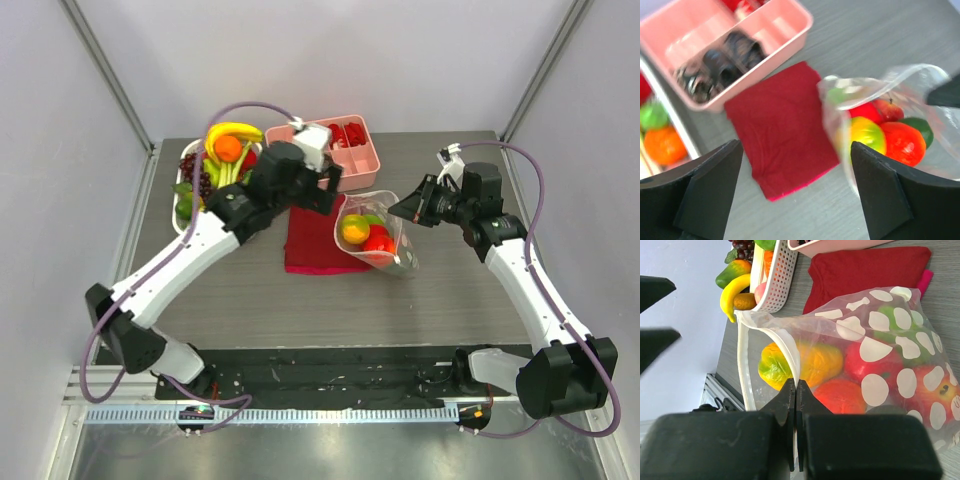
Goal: Place the food in the zip-top bag and seal the zipper
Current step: Adjust the zipper food storage bag at the center of the board.
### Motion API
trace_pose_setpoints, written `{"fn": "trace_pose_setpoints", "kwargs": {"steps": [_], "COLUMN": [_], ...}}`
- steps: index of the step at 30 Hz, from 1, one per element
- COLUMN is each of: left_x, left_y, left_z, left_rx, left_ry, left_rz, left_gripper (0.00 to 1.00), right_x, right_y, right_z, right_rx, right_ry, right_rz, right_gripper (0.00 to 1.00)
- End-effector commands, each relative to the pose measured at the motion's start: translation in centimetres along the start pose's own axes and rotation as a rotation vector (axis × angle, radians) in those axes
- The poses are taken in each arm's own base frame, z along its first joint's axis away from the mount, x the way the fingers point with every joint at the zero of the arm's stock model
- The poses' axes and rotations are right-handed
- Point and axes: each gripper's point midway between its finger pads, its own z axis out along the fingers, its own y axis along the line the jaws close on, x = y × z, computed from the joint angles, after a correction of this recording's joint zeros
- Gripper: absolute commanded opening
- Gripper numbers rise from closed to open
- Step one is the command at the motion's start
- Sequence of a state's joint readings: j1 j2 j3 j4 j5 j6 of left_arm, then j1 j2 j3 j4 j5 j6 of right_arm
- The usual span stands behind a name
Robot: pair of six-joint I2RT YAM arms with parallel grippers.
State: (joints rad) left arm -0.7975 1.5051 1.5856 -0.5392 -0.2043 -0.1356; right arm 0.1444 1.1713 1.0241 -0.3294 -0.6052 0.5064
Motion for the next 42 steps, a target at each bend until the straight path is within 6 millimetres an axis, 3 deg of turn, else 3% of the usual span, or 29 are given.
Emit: {"fn": "trace_pose_setpoints", "kwargs": {"steps": [1,5,9,12,15,16,17,18,22,25,28,31,35,37,40,42], "left_x": [4.5,8.0,8.7,9.0,9.5,9.2,8.1,7.1,1.3,0.9,4.3,6.5,8.7,7.8,3.9,2.0], "left_y": [-0.7,-4.0,-5.8,-6.3,-6.7,-7.1,-7.3,-7.5,-8.1,-8.2,-7.8,-7.5,-7.0,-7.6,-8.1,-7.4], "left_z": [-1.2,-1.0,-0.6,0.2,0.6,0.1,-0.6,-1.4,-5.1,-5.6,-3.3,-1.1,0.9,0.1,-2.1,-3.6], "left_rx": [0.103,0.244,0.316,0.332,0.345,0.380,0.398,0.426,0.518,0.527,0.478,0.445,0.421,0.485,0.560,0.537], "left_ry": [0.164,0.284,0.328,0.340,0.377,0.393,0.392,0.375,0.252,0.262,0.376,0.436,0.514,0.495,0.325,0.235], "left_rz": [-0.248,-0.375,-0.449,-0.475,-0.464,-0.459,-0.448,-0.424,-0.396,-0.393,-0.392,-0.394,-0.359,-0.329,-0.295,-0.282], "left_gripper": [0.91,0.91,0.89,0.81,0.39,0.14,0.04,0.00,0.00,0.00,0.00,0.00,0.00,0.00,0.00,0.00], "right_x": [-1.7,-1.8,-1.8,-1.6,-1.6,-1.7,-1.7,-1.7,-2.1,-2.0,-1.4,0.2,3.5,3.3,1.0,-0.8], "right_y": [1.9,2.0,2.2,2.2,2.5,2.7,2.8,3.3,5.1,4.7,2.0,-1.2,-4.2,-4.1,-1.7,0.5], "right_z": [-0.7,-0.8,-1.0,-1.1,-1.4,-1.6,-1.7,-2.2,-4.4,-5.0,-4.4,-2.9,-1.6,-1.9,-3.2,-4.4], "right_rx": [-0.051,-0.055,-0.059,-0.058,-0.064,-0.065,-0.066,-0.065,-0.075,-0.032,0.062,0.131,0.173,0.176,0.145,0.113], "right_ry": [-0.054,-0.060,-0.067,-0.065,-0.068,-0.071,-0.070,-0.062,-0.067,-0.059,-0.052,-0.002,0.108,0.107,0.043,-0.013], "right_rz": [-0.032,-0.030,-0.034,-0.030,-0.035,-0.038,-0.044,-0.058,-0.115,-0.144,-0.172,-0.175,-0.176,-0.194,-0.261,-0.299], "right_gripper": [0.01,0.01,0.01,0.01,0.01,0.01,0.01,0.01,0.01,0.01,0.01,0.01,0.01,0.01,0.01,0.01]}}
